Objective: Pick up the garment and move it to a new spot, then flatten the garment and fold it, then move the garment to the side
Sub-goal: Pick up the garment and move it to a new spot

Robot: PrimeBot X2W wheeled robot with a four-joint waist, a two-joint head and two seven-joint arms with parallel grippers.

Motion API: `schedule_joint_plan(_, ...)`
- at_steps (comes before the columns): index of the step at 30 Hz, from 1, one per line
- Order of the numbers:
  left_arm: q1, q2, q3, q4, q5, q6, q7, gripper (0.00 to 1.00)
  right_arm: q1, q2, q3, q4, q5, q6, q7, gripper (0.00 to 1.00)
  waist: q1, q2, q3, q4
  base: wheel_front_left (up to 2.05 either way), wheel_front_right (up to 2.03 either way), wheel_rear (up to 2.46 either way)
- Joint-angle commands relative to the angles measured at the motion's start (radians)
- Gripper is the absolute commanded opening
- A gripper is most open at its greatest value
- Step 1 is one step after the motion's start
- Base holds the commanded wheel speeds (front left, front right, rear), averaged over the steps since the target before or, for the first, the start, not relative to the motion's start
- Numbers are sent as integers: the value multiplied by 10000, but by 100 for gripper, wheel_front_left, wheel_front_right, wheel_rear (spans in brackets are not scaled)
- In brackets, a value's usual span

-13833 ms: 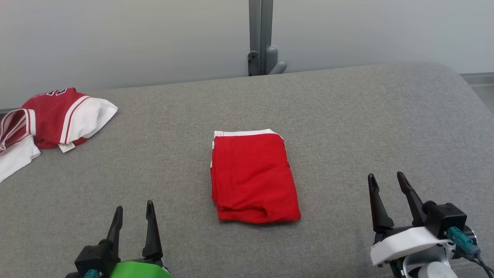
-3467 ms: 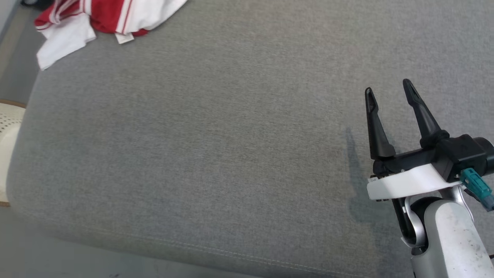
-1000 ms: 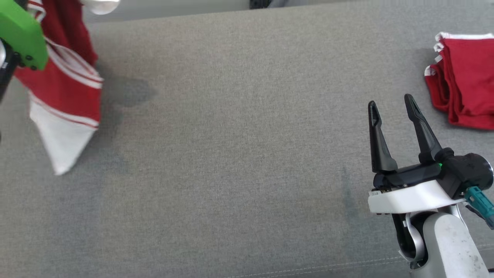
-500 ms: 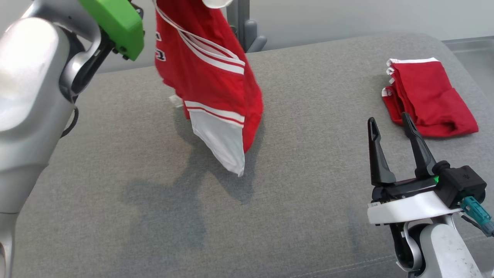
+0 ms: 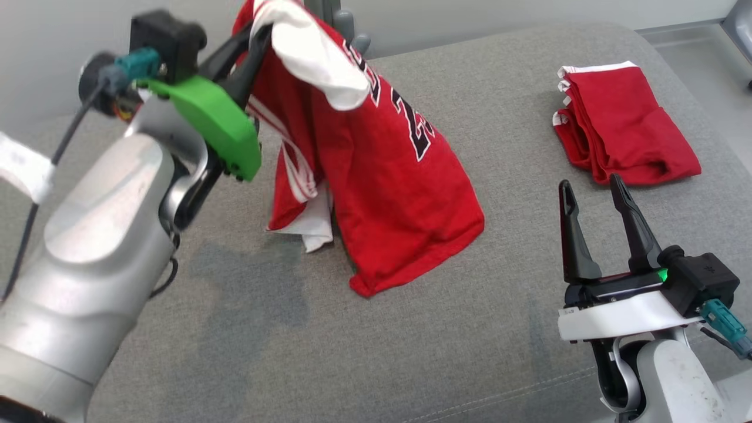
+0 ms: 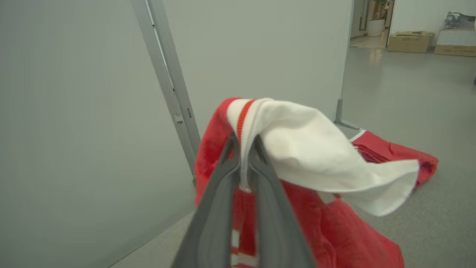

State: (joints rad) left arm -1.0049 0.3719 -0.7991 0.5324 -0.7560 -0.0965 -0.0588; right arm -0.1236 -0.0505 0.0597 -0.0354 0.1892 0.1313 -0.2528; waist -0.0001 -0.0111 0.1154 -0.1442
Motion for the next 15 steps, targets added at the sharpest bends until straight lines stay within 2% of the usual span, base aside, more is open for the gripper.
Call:
schedule_joint_plan(1, 296, 92, 34, 113, -75, 52, -116, 0, -18, -4, -18, 25, 34, -12, -62, 100, 1, 111, 69, -25, 0, 0, 0)
schedule_joint_plan(8, 2123, 198, 129, 1309, -478, 295, -1015, 0, 20, -4, -74, 93, -59, -12, -99, 100, 1, 111, 210, 84, 0, 0, 0)
schedule_joint_plan(15, 3127, -407, 227, 2544, -890, 456, -1578, 0, 36, -4, 42, 205, -132, -12, -107, 100, 1, 111, 274, 272, 0, 0, 0)
